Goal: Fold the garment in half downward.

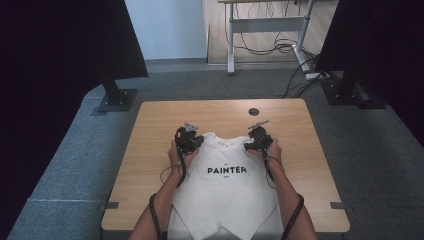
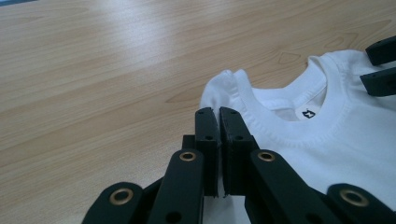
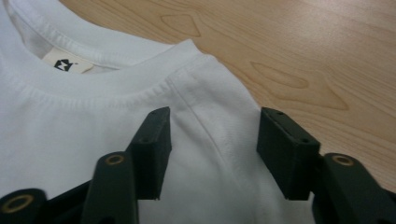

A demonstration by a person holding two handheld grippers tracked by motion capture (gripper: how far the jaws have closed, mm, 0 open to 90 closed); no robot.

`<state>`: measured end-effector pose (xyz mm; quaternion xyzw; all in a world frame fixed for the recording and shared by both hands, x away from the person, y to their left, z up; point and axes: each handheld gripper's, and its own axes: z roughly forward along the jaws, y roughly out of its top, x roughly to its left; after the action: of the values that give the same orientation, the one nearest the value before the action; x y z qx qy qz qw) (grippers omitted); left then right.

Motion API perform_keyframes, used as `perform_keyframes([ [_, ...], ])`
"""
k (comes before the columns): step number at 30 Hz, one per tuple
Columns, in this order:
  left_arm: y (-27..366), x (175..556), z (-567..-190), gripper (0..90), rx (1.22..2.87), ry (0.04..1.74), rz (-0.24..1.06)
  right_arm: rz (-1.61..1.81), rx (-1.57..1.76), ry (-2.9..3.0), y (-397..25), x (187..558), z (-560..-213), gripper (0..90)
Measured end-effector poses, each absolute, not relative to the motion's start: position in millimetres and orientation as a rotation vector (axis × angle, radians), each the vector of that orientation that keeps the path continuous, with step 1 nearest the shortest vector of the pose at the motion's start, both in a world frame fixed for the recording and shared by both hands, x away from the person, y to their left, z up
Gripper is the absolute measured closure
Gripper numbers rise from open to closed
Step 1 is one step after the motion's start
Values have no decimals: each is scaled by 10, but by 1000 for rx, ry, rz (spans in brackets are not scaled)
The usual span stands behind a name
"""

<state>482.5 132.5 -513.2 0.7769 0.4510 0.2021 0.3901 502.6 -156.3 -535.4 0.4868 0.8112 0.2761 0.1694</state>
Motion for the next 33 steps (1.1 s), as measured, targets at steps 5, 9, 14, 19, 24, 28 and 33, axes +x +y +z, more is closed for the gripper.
perform_keyframes([
  [5,1305,4820,-5150,863,1980,1149,513,770,1403,2316,-1535,5033,-5330,568],
  [9,1298,4817,-5158,863,1984,1148,514,761,1447,2293,-1548,5048,-5317,689],
  [14,1309,4822,-5157,863,1980,1151,515,768,1455,2282,-1569,5042,-5318,812],
  [19,1305,4816,-5158,863,1980,1150,518,779,1441,2264,-1554,5011,-5327,866],
  [24,1295,4806,-5163,863,1981,1149,521,791,1437,2225,-1539,4975,-5318,880],
  [28,1293,4803,-5159,863,1980,1151,527,812,1424,2192,-1539,4947,-5277,883],
  [33,1281,4795,-5148,863,1974,1151,534,833,1407,2160,-1535,4912,-5206,883],
])
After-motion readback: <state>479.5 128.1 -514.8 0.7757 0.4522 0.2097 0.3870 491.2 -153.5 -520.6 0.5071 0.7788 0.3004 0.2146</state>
